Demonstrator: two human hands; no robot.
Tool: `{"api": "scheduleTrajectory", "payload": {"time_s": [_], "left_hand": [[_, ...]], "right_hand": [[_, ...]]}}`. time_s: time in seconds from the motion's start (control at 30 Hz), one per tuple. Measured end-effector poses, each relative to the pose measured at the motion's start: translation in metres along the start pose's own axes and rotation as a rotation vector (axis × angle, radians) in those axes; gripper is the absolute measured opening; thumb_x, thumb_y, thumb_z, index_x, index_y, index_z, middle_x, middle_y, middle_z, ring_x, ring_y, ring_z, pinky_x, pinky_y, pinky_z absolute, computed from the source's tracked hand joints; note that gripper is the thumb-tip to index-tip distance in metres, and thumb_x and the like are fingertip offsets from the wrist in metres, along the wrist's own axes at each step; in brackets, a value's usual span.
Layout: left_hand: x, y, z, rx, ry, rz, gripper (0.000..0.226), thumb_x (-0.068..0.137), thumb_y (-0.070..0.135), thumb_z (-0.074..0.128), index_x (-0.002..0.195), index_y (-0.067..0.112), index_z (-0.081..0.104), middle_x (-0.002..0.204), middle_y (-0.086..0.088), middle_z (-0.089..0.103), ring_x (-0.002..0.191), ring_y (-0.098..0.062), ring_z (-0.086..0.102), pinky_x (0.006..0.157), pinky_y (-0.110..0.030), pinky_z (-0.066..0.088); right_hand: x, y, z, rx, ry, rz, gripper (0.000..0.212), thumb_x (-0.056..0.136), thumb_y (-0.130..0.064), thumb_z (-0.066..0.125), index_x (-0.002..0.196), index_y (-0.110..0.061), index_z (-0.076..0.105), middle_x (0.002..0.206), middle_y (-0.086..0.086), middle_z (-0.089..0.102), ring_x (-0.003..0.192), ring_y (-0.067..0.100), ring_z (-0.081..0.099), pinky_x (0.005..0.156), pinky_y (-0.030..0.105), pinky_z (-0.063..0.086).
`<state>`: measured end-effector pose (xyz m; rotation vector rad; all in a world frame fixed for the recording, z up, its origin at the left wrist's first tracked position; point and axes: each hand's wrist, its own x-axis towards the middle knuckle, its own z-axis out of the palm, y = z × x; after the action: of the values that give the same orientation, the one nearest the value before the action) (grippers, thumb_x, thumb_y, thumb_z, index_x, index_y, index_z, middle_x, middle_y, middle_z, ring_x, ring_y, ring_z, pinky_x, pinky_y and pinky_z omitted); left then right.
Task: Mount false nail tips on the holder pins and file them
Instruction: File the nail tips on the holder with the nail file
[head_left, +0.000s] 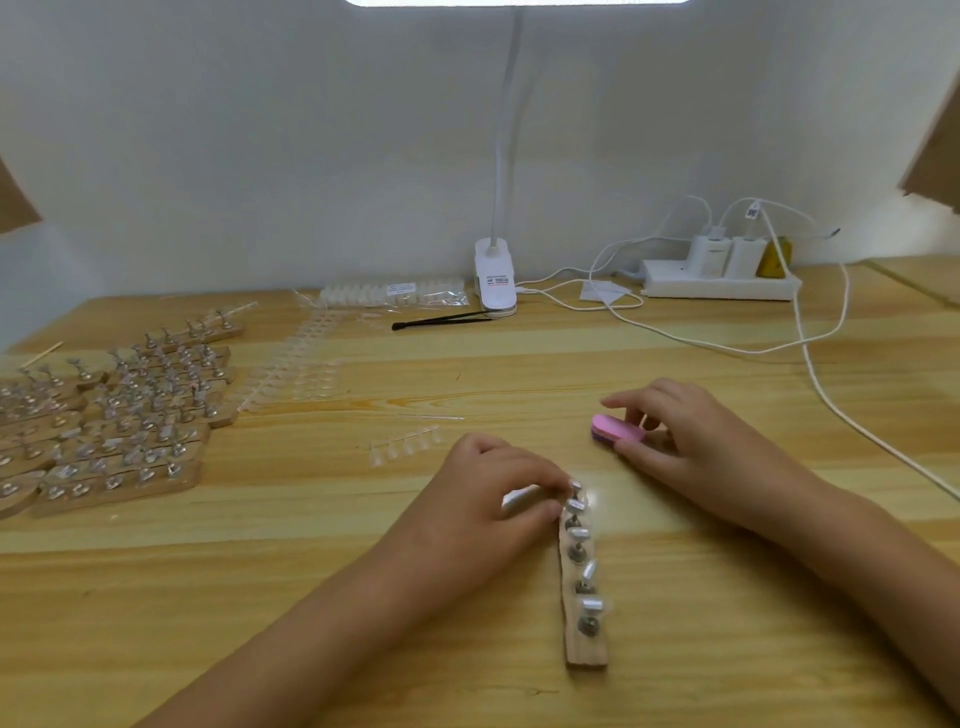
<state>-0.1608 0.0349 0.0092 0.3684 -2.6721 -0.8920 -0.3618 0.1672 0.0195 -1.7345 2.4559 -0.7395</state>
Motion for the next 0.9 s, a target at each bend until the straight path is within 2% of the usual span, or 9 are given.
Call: {"api": "scheduleTrajectory", "payload": {"time_s": [0.07, 0.17, 0.23, 0.37, 0.53, 0.63, 0.73, 0.8, 0.9], "left_hand": [[-0.004, -0.001, -0.003, -0.055, 0.01, -0.02, 0.016, 0.082, 0.046, 0.069, 0.097, 0.051, 0.066, 0.099, 0.035, 0.063, 0.112, 0.008, 0.039, 0.087, -0.002, 0.031], [-0.007, 0.002, -0.006, -0.1, -0.006, -0.054, 0.019, 0.075, 0.052, 0.071, 0.093, 0.046, 0.07, 0.098, 0.029, 0.065, 0.108, 0.009, 0.044, 0.084, -0.005, 0.035], [-0.003, 0.007, -0.009, -0.127, -0.037, -0.04, 0.015, 0.079, 0.04, 0.076, 0.093, 0.035, 0.073, 0.093, 0.026, 0.067, 0.101, 0.01, 0.05, 0.08, -0.005, 0.037], [0.007, 0.013, -0.018, -0.14, -0.136, -0.042, 0.008, 0.083, 0.028, 0.078, 0.089, 0.03, 0.073, 0.088, 0.017, 0.066, 0.09, 0.006, 0.057, 0.078, -0.012, 0.045], [0.005, 0.009, -0.011, -0.124, -0.075, -0.07, 0.013, 0.083, 0.034, 0.076, 0.077, 0.043, 0.068, 0.092, 0.018, 0.064, 0.096, 0.009, 0.05, 0.075, -0.005, 0.036], [0.003, 0.009, -0.006, -0.296, 0.081, -0.15, 0.014, 0.079, 0.035, 0.078, 0.073, 0.046, 0.071, 0.093, 0.021, 0.062, 0.087, 0.007, 0.051, 0.072, -0.006, 0.037], [0.002, 0.007, -0.006, -0.593, 0.257, -0.242, 0.009, 0.077, 0.04, 0.078, 0.08, 0.033, 0.073, 0.095, 0.017, 0.071, 0.082, -0.005, 0.064, 0.076, -0.016, 0.049], [0.002, 0.005, -0.005, -0.69, 0.274, -0.241, 0.008, 0.08, 0.035, 0.078, 0.082, 0.03, 0.073, 0.094, 0.007, 0.075, 0.092, -0.01, 0.069, 0.082, -0.018, 0.052], [0.001, 0.003, -0.001, -0.724, 0.269, -0.228, 0.012, 0.074, 0.035, 0.08, 0.083, 0.033, 0.073, 0.091, 0.005, 0.075, 0.09, -0.009, 0.069, 0.078, -0.015, 0.052]], "right_hand": [[-0.002, -0.009, -0.004, 0.385, 0.01, 0.107, 0.04, 0.08, -0.063, 0.055, 0.116, -0.046, 0.063, 0.097, -0.016, 0.066, 0.092, 0.0, 0.06, 0.076, 0.011, 0.048], [-0.001, -0.017, -0.009, 1.112, -0.03, 0.268, 0.032, 0.083, -0.039, 0.064, 0.114, -0.04, 0.071, 0.099, -0.005, 0.074, 0.082, 0.004, 0.066, 0.068, 0.015, 0.054], [0.001, -0.019, -0.012, 1.512, -0.047, 0.339, 0.035, 0.083, -0.022, 0.064, 0.116, -0.026, 0.072, 0.096, 0.006, 0.073, 0.075, 0.01, 0.065, 0.066, 0.019, 0.056], [0.001, -0.018, -0.015, 1.885, -0.076, 0.424, 0.044, 0.08, -0.007, 0.062, 0.123, -0.015, 0.063, 0.105, 0.02, 0.07, 0.077, 0.019, 0.069, 0.065, 0.024, 0.06], [0.001, -0.018, -0.01, 1.893, -0.123, 0.366, 0.047, 0.08, 0.0, 0.063, 0.123, -0.017, 0.055, 0.117, 0.025, 0.067, 0.093, 0.031, 0.071, 0.071, 0.031, 0.061], [0.0, -0.023, -0.007, 1.807, -0.129, 0.346, 0.052, 0.073, -0.001, 0.075, 0.119, -0.015, 0.055, 0.113, 0.022, 0.069, 0.092, 0.03, 0.071, 0.072, 0.032, 0.059], [-0.002, -0.03, -0.002, 1.616, -0.064, 0.337, 0.052, 0.065, -0.016, 0.076, 0.111, -0.01, 0.053, 0.099, 0.019, 0.072, 0.084, 0.025, 0.073, 0.069, 0.028, 0.058], [-0.005, -0.037, 0.003, 1.433, 0.018, 0.284, 0.046, 0.067, -0.017, 0.074, 0.106, -0.01, 0.053, 0.09, 0.015, 0.074, 0.081, 0.023, 0.072, 0.068, 0.024, 0.057], [-0.012, -0.046, 0.01, 1.154, 0.146, 0.142, 0.03, 0.077, -0.021, 0.075, 0.103, -0.019, 0.058, 0.089, 0.007, 0.072, 0.077, 0.018, 0.07, 0.07, 0.023, 0.055]]}}
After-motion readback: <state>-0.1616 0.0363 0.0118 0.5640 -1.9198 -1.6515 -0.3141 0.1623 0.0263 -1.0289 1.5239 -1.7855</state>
